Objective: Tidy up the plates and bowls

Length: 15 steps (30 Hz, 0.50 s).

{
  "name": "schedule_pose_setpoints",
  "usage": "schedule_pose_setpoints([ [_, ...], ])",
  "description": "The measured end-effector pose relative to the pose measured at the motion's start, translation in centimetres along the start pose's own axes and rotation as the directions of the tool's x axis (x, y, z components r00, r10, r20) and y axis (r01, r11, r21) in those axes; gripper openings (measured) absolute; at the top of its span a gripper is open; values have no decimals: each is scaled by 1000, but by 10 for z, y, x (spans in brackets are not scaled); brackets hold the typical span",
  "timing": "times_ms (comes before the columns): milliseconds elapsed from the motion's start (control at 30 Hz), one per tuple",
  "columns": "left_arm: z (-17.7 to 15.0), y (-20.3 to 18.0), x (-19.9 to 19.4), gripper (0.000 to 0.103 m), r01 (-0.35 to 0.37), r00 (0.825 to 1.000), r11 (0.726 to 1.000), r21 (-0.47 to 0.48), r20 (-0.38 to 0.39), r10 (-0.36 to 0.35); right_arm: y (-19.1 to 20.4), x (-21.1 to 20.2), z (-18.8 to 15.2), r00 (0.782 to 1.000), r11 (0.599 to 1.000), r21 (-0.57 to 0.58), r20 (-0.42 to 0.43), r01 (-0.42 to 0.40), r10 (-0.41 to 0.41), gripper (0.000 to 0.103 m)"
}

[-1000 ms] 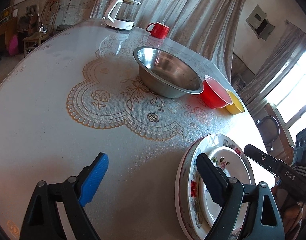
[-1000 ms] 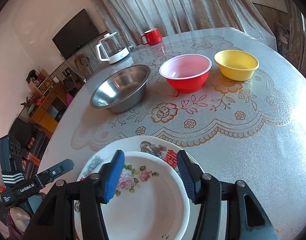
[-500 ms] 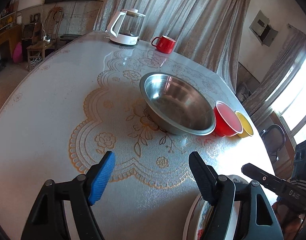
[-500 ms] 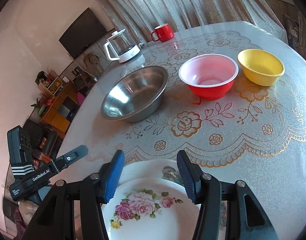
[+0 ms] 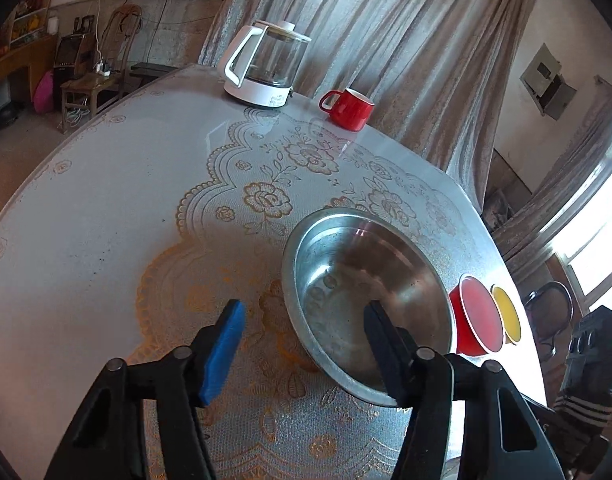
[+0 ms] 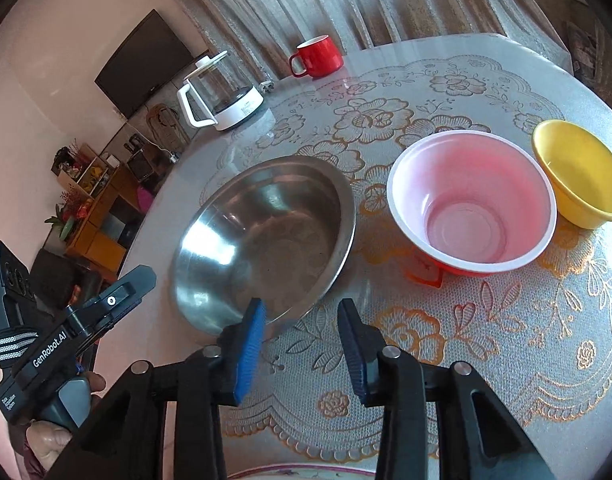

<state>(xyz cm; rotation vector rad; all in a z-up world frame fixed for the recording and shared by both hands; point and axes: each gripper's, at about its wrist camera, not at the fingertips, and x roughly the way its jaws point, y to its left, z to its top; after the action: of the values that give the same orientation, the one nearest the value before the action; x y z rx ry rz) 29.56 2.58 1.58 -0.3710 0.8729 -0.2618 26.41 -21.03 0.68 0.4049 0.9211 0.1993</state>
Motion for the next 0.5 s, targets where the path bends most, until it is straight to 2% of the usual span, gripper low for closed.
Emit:
schedule_pose_setpoints([
  [33, 1, 1, 6, 57, 1, 1000, 1000, -5, -11, -1, -1, 5, 2, 1000, 1000, -2, -5, 16, -16, 33],
  [100, 2, 5, 17, 46, -5, 1000, 1000, -16, -26, 5, -4, 10, 4, 1000, 1000, 8, -13, 17, -17, 31],
  [167, 1, 9, 24, 21, 0, 999, 1000, -26, -44, -1, -4, 14, 6, 1000, 1000, 4, -17, 11, -11, 27],
  [233, -2, 9, 23, 14, 39, 999, 999, -30, -34, -40, 0, 15, 5, 1000, 1000, -12, -20, 13, -13, 24],
  [500, -21, 19, -5, 16, 40, 999, 999, -30, -7, -40, 9, 16, 3, 999, 999, -42, -35, 11, -12, 24],
])
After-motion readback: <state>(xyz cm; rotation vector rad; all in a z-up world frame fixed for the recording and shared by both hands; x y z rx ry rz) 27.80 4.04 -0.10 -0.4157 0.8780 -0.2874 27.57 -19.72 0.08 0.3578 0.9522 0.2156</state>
